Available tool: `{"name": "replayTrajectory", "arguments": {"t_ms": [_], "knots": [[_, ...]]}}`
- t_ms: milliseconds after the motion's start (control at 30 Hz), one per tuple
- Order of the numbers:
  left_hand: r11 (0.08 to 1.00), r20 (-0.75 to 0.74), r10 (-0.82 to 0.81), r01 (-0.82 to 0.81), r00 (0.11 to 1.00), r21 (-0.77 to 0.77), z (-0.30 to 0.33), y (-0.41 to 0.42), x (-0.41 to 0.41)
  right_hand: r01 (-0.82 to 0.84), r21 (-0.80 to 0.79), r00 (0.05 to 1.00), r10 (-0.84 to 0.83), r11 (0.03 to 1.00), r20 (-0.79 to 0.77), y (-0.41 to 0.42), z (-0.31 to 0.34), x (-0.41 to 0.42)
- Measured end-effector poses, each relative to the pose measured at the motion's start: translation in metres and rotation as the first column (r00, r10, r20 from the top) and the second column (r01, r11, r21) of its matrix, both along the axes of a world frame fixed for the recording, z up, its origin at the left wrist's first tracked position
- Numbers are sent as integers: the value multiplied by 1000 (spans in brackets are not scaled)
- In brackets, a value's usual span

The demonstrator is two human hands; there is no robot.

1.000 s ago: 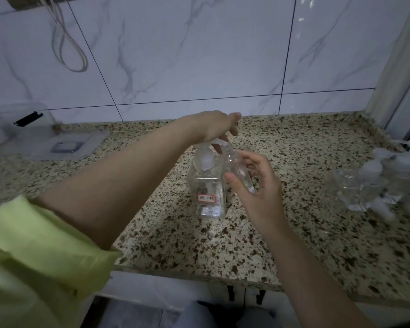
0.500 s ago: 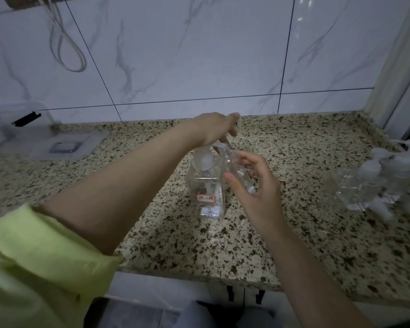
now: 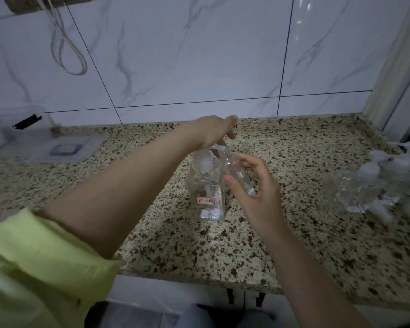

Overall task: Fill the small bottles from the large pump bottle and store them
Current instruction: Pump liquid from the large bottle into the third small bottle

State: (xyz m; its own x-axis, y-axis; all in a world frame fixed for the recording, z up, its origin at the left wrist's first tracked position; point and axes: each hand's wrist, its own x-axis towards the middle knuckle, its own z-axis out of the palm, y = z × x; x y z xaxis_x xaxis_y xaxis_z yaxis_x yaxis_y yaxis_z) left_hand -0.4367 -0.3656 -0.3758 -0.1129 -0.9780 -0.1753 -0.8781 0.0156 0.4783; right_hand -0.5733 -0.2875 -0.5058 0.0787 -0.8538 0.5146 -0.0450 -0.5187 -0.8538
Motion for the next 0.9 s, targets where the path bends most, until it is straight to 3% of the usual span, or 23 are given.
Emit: {"name": "replayTrajectory", "arguments": {"t_ms": [267, 900], "knots": [[999, -44, 21, -22, 999, -27, 1, 0, 0, 12, 9, 1000, -12, 1000, -22, -1, -1, -1], [999, 49, -32, 32, 998, -1, -1, -2, -1, 37, -8, 998, -38, 999, -41, -1, -1, -1]]}}
